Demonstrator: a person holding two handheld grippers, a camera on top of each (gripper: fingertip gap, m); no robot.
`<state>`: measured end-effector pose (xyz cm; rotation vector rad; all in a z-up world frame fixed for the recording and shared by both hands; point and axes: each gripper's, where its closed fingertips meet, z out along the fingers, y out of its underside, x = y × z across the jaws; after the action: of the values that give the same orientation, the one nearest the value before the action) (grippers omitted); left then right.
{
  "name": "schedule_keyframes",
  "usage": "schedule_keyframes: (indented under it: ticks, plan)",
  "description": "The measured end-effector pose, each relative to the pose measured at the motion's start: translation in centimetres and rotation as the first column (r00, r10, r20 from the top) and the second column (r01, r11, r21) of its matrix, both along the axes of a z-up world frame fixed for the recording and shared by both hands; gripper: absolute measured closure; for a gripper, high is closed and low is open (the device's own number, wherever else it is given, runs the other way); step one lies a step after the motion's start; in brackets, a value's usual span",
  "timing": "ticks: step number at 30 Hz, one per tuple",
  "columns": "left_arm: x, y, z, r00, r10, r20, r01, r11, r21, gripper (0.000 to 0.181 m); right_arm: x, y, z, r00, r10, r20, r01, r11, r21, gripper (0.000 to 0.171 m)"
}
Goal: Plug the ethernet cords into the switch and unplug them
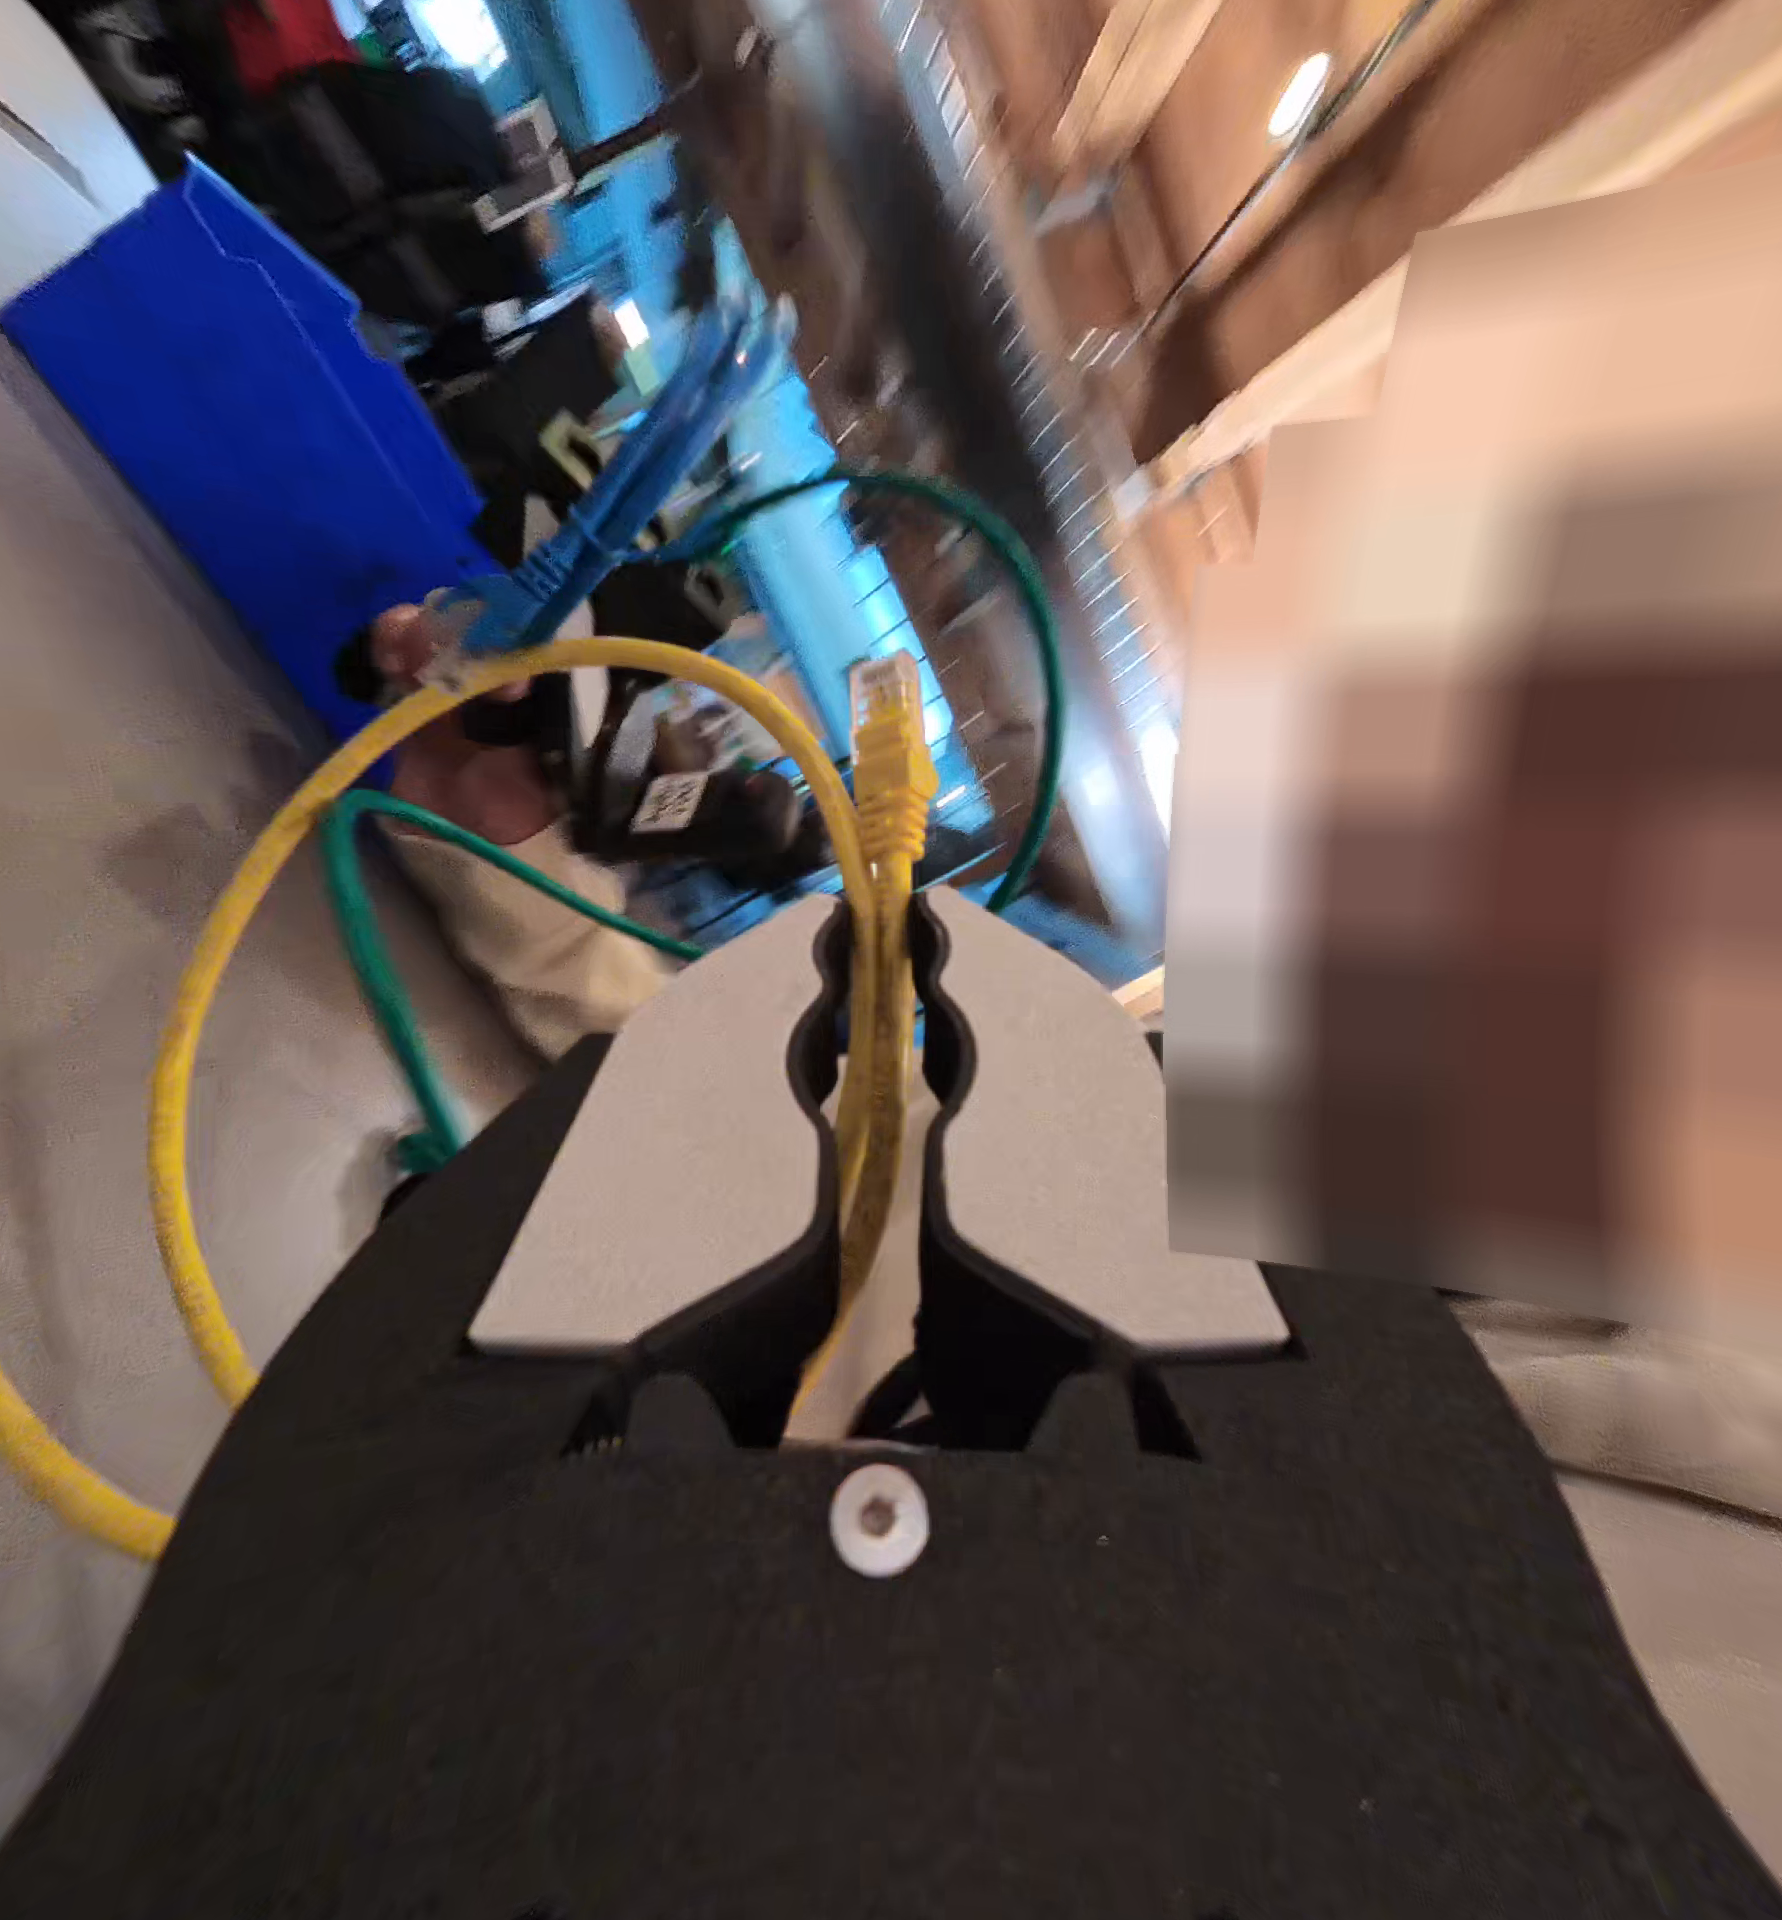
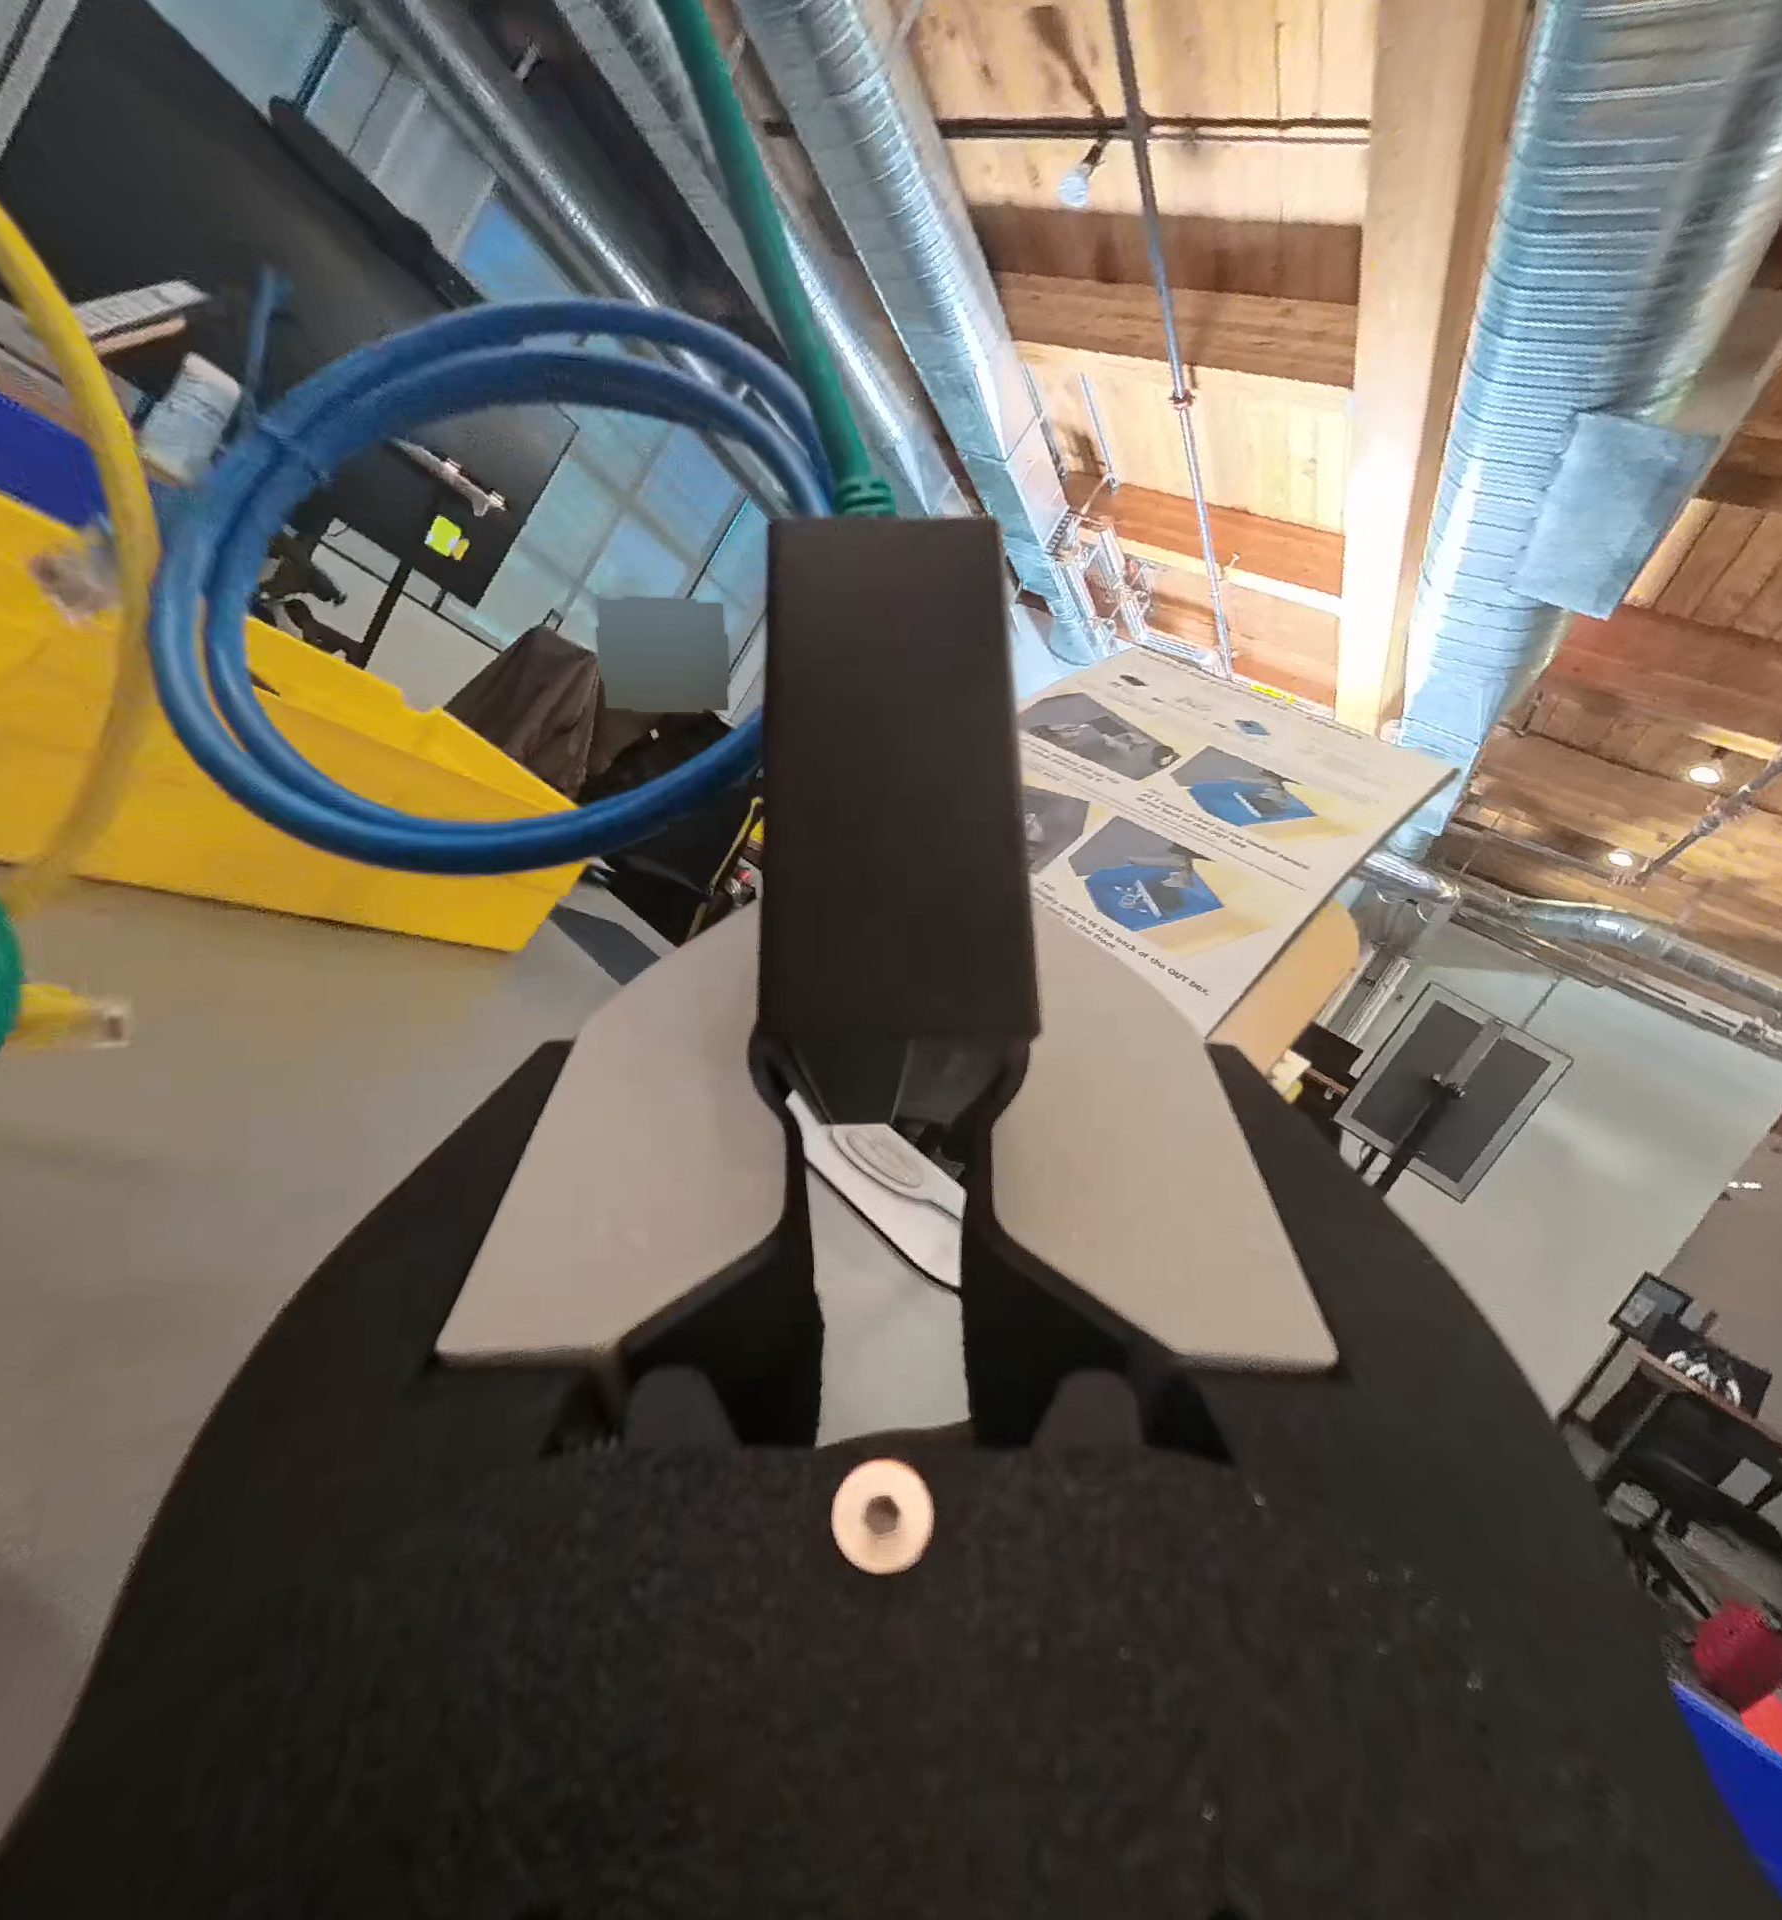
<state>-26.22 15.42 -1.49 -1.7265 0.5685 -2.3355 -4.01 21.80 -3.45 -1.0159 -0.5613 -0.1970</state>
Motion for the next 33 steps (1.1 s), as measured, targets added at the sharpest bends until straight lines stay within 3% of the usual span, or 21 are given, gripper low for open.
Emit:
schedule_keyframes:
  ticks: [2, 4, 6, 8, 12, 15, 21, 25, 27, 33]
  plan:
    - [-2.0, 2.6, -1.5, 0.997, 0.031, 0.071, -0.015, 0.976, -0.216, 0.171, 0.2, 0.2, -0.1, 1.0, -0.008, -0.004, 0.008, 1.0, -0.009, 0.14]
    - [-4.0, 4.5, -4.6, 0.996, 0.076, 0.049, -0.057, 0.947, -0.315, 0.172, 0.2, 0.3, -0.3, 1.0, -0.009, 0.006, 0.009, 1.0, -0.016, 0.141]
    - [-5.5, 5.2, -8.0, 0.994, 0.093, -0.064, -0.108, 0.947, -0.304, 0.173, 0.0, 0.4, -0.6, 1.0, -0.006, 0.019, 0.006, 1.0, -0.026, 0.141]
    - [-6.6, 4.9, -11.5, 0.96, 0.115, -0.256, -0.166, 0.969, -0.184, 0.176, -0.3, 0.4, -0.8, 0.999, -0.004, 0.034, 0.005, 1.0, -0.029, 0.14]
    - [-9.1, 5.3, -16.0, 0.732, 0.296, -0.614, -0.183, 0.953, 0.241, 0.174, -0.8, 0.6, -1.3, 0.998, 0.001, 0.066, 0.002, 0.999, -0.041, 0.141]
    - [-10.5, 5.9, -17.2, 0.548, 0.428, -0.718, -0.081, 0.882, 0.464, 0.172, -1.3, 0.6, -1.7, 0.993, -0.007, 0.118, 0.012, 0.999, -0.037, 0.141]
    - [-12.2, 6.7, -18.9, 0.266, 0.56, -0.785, 0.186, 0.769, 0.612, 0.171, -3.0, 0.3, -2.5, 0.976, 0.005, 0.216, 0.001, 1.0, -0.031, 0.141]
    - [-13.3, 8.4, -18.5, 0.115, 0.724, -0.681, 0.383, 0.6, 0.702, 0.172, -3.8, 0.2, -3.1, 0.966, 0.015, 0.258, -0.007, 0.999, -0.035, 0.141]
    - [-12.9, 9.0, -18.0, 0.118, 0.784, -0.609, 0.427, 0.514, 0.744, 0.174, -3.9, 0.2, -3.2, 0.964, 0.017, 0.264, -0.007, 0.999, -0.038, 0.141]
    - [-9.5, 8.2, -14.3, 0.357, 0.801, -0.481, 0.333, 0.372, 0.866, 0.176, -3.7, 0.2, -3.1, 0.965, 0.013, 0.262, -0.004, 0.999, -0.036, 0.141]
